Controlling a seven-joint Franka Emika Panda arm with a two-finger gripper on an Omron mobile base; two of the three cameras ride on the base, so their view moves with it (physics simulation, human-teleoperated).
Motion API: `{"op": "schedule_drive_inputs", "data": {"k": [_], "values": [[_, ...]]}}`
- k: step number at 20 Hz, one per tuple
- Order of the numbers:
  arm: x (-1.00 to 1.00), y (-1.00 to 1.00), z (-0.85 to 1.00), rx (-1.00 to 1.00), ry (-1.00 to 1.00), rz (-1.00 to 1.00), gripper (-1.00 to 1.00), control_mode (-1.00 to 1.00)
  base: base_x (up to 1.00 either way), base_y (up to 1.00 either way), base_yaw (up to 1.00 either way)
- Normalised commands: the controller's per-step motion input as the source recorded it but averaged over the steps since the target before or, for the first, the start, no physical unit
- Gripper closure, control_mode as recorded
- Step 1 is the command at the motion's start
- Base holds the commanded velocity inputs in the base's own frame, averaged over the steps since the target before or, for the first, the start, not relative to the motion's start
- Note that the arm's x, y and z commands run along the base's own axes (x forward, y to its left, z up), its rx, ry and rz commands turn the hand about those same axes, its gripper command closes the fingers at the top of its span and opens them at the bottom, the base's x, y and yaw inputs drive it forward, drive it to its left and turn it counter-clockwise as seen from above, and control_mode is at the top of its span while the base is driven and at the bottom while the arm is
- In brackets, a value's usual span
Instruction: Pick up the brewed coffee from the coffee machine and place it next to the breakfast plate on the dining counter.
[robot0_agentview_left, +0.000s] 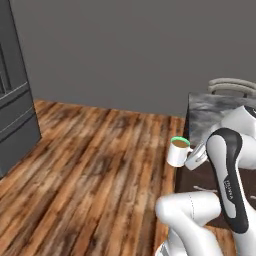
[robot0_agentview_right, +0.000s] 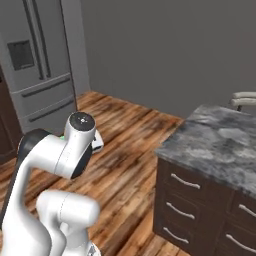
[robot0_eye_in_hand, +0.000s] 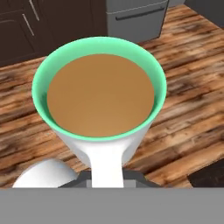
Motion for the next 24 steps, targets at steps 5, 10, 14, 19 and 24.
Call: {"op": "schedule_drive_inputs", "data": {"k": [5, 10, 14, 19, 24], "values": [[0.0, 0.0, 0.0, 0.0, 0.0, 0.0, 1.0, 1.0, 0.95, 0.7, -0.4], [0.0, 0.0, 0.0, 0.0, 0.0, 0.0, 1.0, 1.0, 1.0, 0.67, -0.38], [0.0, 0.0, 0.0, 0.0, 0.0, 0.0, 1.0, 1.0, 1.0, 0.56, -0.39], [0.0, 0.0, 0.0, 0.0, 0.0, 0.0, 1.0, 1.0, 1.0, 0.52, -0.4], [0.0, 0.0, 0.0, 0.0, 0.0, 0.0, 1.0, 1.0, 1.0, 0.54, -0.47]]}}
